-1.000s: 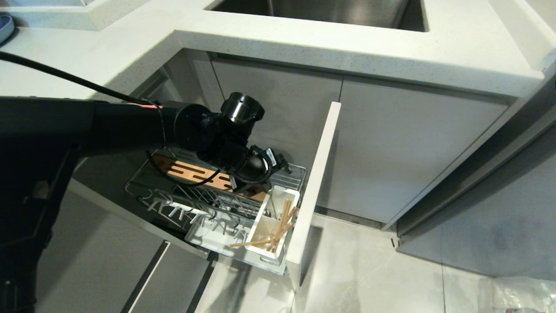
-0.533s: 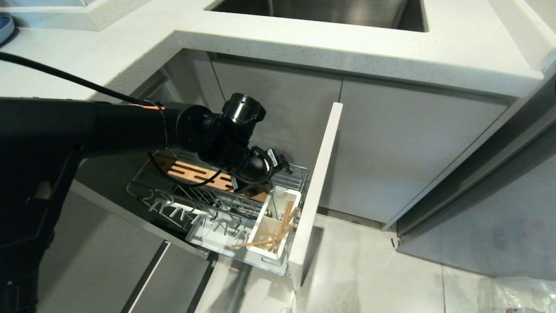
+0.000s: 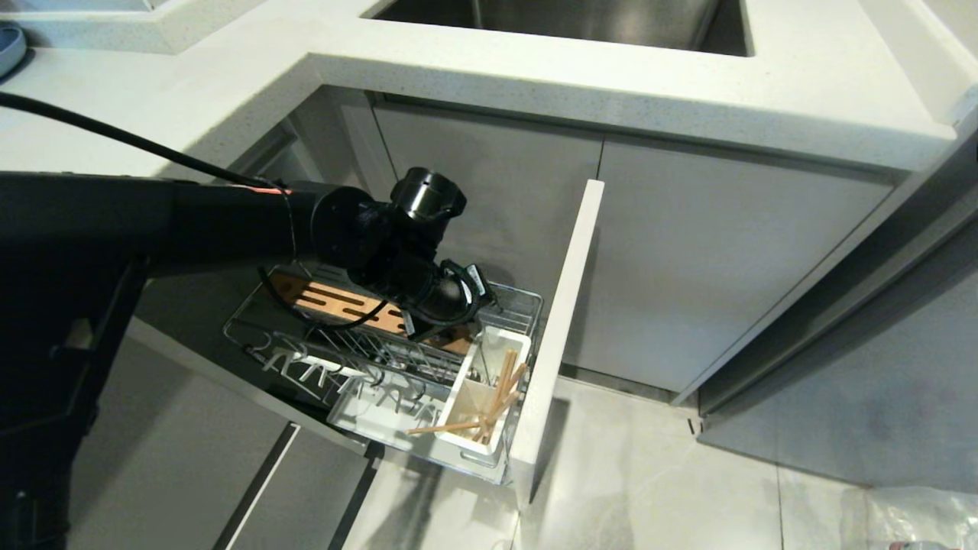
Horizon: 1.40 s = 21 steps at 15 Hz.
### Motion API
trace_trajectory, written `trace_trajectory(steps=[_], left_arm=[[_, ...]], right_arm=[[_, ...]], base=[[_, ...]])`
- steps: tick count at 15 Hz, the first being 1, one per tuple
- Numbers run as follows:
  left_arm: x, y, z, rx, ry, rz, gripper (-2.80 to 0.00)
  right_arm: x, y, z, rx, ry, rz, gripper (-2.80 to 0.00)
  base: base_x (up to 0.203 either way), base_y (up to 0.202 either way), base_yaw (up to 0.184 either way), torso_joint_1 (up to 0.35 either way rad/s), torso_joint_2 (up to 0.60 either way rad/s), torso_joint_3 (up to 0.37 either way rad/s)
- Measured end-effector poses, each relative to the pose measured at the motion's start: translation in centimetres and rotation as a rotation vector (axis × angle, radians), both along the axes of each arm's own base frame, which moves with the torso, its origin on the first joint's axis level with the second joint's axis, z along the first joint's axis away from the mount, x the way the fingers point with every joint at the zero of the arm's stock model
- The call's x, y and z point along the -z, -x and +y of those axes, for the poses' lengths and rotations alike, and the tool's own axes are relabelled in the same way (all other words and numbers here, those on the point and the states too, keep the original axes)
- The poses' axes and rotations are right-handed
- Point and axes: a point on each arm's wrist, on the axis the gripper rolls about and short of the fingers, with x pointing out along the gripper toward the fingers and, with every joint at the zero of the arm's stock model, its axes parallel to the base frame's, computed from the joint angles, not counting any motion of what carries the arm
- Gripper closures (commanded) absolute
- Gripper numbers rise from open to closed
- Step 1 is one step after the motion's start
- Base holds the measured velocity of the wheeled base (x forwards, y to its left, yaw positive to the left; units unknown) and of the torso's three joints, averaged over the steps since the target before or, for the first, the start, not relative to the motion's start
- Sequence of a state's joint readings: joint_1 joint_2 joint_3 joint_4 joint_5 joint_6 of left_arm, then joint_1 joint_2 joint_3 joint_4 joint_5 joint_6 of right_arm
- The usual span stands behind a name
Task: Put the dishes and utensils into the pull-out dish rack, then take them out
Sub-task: Take the spoon out of the cupboard
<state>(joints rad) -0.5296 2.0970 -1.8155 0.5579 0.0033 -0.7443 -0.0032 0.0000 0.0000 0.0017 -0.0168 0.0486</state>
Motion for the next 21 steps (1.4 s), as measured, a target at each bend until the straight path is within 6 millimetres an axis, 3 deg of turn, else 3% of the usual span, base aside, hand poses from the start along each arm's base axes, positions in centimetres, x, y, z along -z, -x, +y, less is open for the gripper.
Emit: trace_trajectory(steps=[11, 21], left_arm=[[-0.6, 0.4, 0.2, -0.002, -0.016, -0.005, 0.0], [-5.5, 3.9, 1.3, 0.017, 0.019, -0.025, 0.0]], right_arm=[[0.0, 0.0, 0.0, -0.001, 0.0, 0.0, 0.0], [0.0, 0.0, 0.0, 0.0, 0.0, 0.0, 0.0]], base=[[0.0, 0.0, 0.0, 0.0, 0.0, 0.0], [0.0, 0.0, 0.0, 0.0, 0.0, 0.0]])
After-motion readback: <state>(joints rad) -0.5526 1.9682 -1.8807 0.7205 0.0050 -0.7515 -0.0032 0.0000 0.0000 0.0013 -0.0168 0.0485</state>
